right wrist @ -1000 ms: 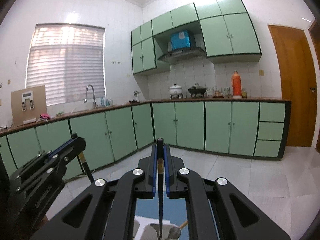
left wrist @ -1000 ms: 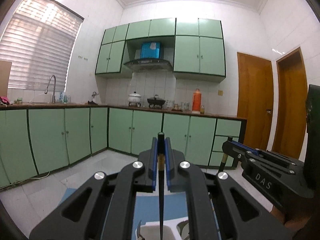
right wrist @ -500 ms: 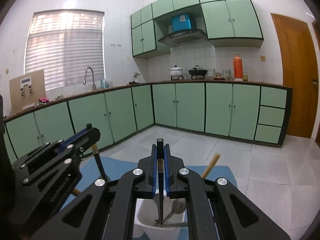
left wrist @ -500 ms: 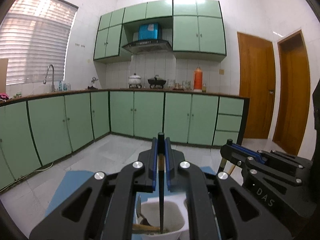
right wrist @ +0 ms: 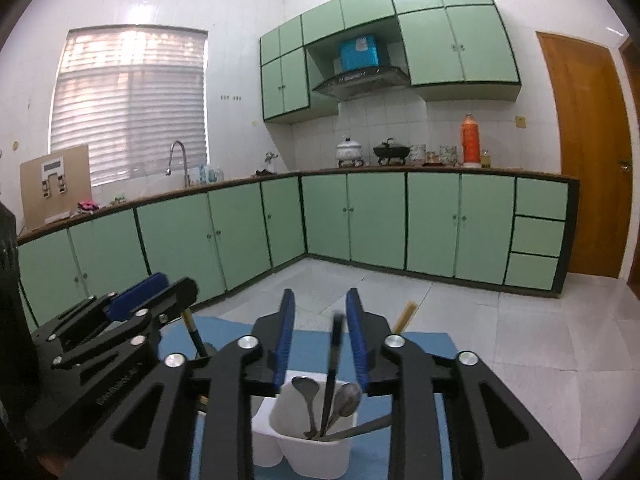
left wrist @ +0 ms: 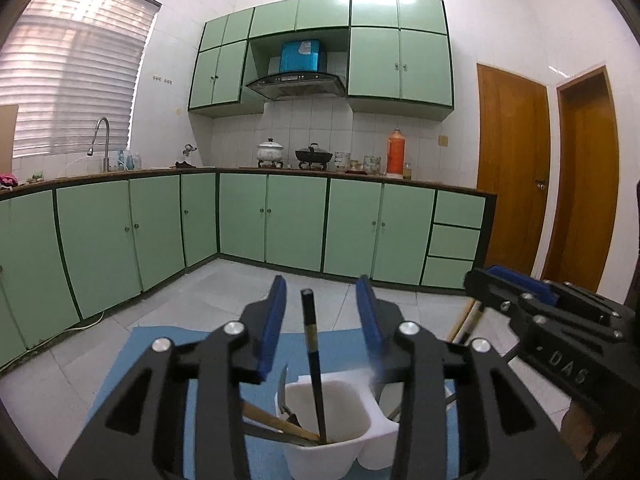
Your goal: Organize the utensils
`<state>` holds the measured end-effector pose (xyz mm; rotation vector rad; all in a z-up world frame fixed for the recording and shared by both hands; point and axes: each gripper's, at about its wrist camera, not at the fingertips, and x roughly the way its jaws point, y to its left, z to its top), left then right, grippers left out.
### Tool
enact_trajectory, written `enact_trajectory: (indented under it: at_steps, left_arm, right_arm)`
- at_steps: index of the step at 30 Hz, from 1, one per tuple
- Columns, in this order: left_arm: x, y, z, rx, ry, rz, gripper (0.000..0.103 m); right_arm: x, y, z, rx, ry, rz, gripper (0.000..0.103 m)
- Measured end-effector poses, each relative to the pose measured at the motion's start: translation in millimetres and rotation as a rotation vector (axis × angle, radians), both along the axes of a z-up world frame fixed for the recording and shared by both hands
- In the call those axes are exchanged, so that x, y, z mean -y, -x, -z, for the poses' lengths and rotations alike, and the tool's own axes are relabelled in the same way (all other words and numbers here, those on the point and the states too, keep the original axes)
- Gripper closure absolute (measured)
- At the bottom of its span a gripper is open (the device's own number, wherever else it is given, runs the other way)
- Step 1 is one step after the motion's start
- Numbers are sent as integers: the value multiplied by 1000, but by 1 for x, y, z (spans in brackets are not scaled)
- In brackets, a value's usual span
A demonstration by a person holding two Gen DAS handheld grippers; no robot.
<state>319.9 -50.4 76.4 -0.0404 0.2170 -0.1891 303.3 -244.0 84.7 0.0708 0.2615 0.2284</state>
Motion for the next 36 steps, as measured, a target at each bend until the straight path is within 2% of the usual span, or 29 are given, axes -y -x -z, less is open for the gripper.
enact_trajectory:
  at_steps: [3,8,12,14,19,22,26,36]
  left_arm:
    - [-6,7,-7,21,14,-7,55]
    - [-8,18,-18,65,13,-23,35]
    - [-10,26,-26,102,2,-42,27]
    - [-12,31,-29,116,6,-52,19]
    - [-22,49,-36,148,21,-74,12]
    - [-31,61,-38,147,41,-90,7]
    - [-40,81,-36,143,51,-101,5]
    - [-43,133,-5,44,5,-88,5]
  right_arm:
    - [10,9,-8,23,-13,14,66]
    - [25,22,-17,60,-36,46,49]
    - [39,32,-25,94,-69,76,37]
    - [46,39,-29,116,-87,101,25]
    - [61,58,-38,166,-111,148,10]
    - [66,71,-37,175,-127,164,6]
    - [71,89,-31,165,-122,187,6]
    - [58,135,7,103,-70,181,6]
